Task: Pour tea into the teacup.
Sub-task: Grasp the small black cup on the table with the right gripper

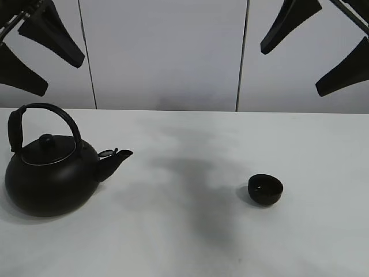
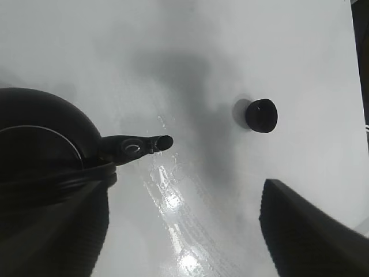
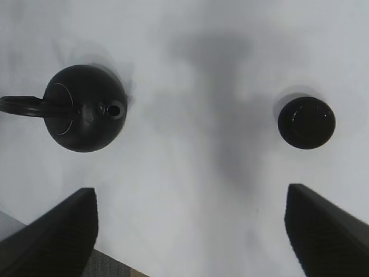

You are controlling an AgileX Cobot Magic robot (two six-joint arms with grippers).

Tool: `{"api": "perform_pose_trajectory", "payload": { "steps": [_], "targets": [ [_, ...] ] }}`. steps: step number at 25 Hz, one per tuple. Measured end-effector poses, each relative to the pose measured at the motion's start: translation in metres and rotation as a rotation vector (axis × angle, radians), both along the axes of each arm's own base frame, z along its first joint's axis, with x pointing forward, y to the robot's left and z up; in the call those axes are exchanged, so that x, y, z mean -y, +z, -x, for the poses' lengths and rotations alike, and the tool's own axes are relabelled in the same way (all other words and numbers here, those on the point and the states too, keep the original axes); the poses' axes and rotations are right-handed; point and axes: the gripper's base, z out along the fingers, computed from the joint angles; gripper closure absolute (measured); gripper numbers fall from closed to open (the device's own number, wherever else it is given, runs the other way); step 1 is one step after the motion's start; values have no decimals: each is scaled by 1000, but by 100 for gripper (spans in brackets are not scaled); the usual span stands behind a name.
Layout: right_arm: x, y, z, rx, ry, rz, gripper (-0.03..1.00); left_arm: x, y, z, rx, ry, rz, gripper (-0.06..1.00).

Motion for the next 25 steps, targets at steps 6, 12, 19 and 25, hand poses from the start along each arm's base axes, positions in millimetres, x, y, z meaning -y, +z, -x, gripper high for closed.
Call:
{"api": "perform_pose_trajectory", "payload": {
  "steps": [6,12,19,25],
  "targets": [
    [0,0,0,18,37,16,36,0,0,0,0,0,0,41],
    [1,0,3,33,127,65,36,0,0,0,0,0,0,41],
    [8,15,2,10,229,209,36,0,0,0,1,2,0,41],
    [-14,-7,-10,-44,341,356,36,0,0,-1,5,5,-1,41]
  ]
}}
